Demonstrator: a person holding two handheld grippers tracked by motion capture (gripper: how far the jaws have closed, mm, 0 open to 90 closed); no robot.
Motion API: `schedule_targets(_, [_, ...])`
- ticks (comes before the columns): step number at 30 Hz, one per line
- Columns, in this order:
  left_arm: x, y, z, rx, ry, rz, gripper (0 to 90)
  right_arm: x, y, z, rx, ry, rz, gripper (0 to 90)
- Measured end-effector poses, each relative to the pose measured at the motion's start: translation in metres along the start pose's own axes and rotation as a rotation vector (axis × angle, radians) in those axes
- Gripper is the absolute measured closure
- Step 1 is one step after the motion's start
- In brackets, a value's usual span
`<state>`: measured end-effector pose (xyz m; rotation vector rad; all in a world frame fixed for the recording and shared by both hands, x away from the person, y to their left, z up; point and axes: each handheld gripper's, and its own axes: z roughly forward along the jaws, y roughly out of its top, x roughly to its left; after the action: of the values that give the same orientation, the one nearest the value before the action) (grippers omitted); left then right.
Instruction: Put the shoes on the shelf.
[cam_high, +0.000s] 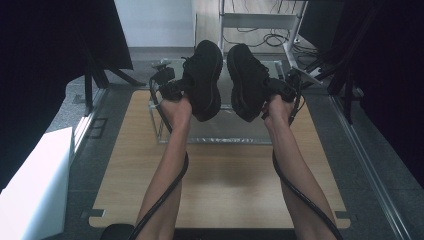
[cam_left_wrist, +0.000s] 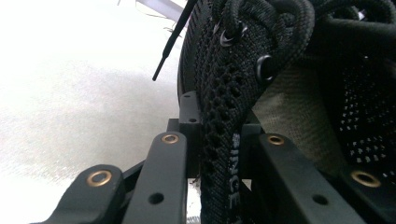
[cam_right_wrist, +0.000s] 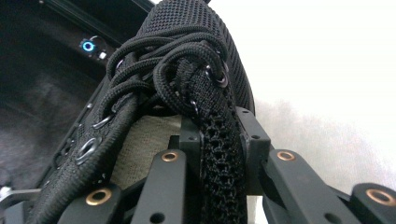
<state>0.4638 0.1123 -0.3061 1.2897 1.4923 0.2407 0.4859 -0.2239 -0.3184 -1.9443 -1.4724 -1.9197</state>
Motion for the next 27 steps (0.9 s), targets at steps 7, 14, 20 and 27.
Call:
schedule_targets(7, [-0.004,0.006,0.015,0.025,0.064,0.029,78.1,0.000,0.006,0.014,0.000,-0.078,-0.049,76.0])
schedule_targets(14, [-0.007,0.015,0.029,0.048,0.127,0.057,77.5,0.002,0.011,0.029,-0.007,-0.140,-0.090,75.7])
schedule_targets(20, [-0.010,0.019,0.036,0.075,0.147,0.075,75.3,0.005,0.014,0.040,-0.003,-0.191,-0.126,74.5])
schedule_targets(27, [-0.016,0.017,0.043,0.098,0.180,0.120,69.1,0.009,0.008,0.048,0.010,-0.238,-0.191,70.4])
